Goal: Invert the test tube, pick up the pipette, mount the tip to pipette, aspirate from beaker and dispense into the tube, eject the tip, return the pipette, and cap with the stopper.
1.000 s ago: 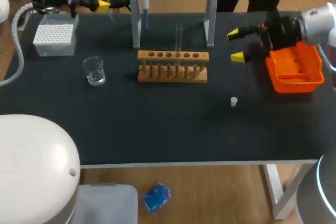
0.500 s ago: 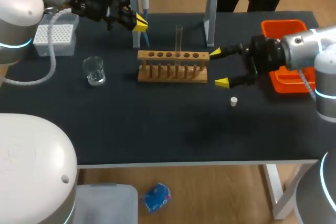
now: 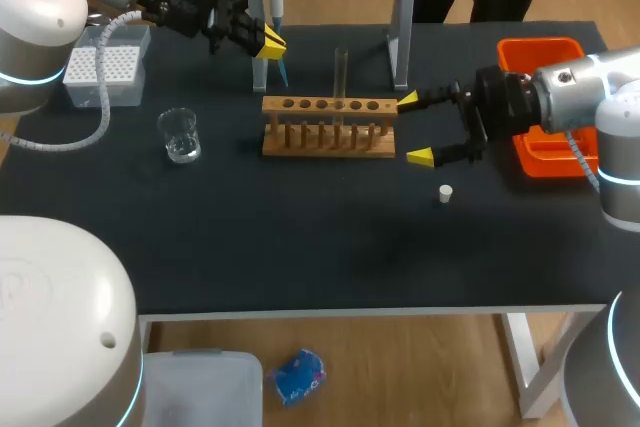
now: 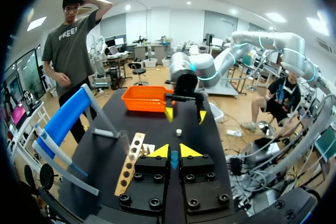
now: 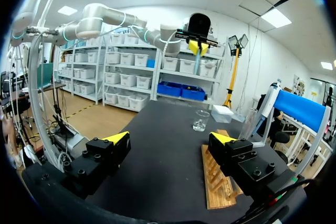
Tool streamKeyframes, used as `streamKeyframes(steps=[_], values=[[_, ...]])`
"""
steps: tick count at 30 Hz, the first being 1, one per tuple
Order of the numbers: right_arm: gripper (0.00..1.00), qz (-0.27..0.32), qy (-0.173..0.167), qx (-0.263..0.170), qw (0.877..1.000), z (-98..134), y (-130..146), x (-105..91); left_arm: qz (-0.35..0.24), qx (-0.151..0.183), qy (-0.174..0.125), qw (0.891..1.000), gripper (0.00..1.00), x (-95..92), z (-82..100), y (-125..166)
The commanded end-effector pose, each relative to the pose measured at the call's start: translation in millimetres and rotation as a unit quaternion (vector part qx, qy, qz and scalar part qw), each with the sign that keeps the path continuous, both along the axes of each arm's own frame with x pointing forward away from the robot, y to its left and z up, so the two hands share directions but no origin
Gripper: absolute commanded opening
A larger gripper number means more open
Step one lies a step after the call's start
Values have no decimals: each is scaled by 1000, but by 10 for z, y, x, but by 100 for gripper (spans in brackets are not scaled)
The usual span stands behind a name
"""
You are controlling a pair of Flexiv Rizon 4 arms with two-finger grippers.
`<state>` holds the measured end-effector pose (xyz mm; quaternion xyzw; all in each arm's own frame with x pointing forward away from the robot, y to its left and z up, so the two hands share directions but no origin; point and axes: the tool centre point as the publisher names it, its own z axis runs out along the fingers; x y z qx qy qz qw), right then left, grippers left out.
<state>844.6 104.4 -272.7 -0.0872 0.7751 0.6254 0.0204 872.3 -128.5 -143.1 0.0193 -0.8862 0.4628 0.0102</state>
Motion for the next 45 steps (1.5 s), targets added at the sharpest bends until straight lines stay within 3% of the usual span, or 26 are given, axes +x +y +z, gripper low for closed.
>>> streamKeyframes(steps=[1, 7, 11, 18, 36, 45], values=[[100, 12, 6, 17, 1000, -35, 125, -25, -19, 4, 25, 999, 0, 36, -122, -246], [100, 18, 24, 47, 998, -98, 294, -66, -34, 25, 49, 998, 0, -103, -295, -564], [100, 17, 32, 63, 997, -114, 378, -80, -39, 57, 56, 996, 0, -169, -343, -672], [100, 17, 30, 77, 996, -70, 480, -80, -52, 73, 70, 993, 0, -254, -424, -794], [100, 1, 56, 92, 994, 292, 807, -25, -52, 73, 70, 993, 0, -254, -424, -794], [100, -18, 98, 95, 990, 378, 1036, -78, -52, 73, 70, 993, 0, -254, -424, -794]])
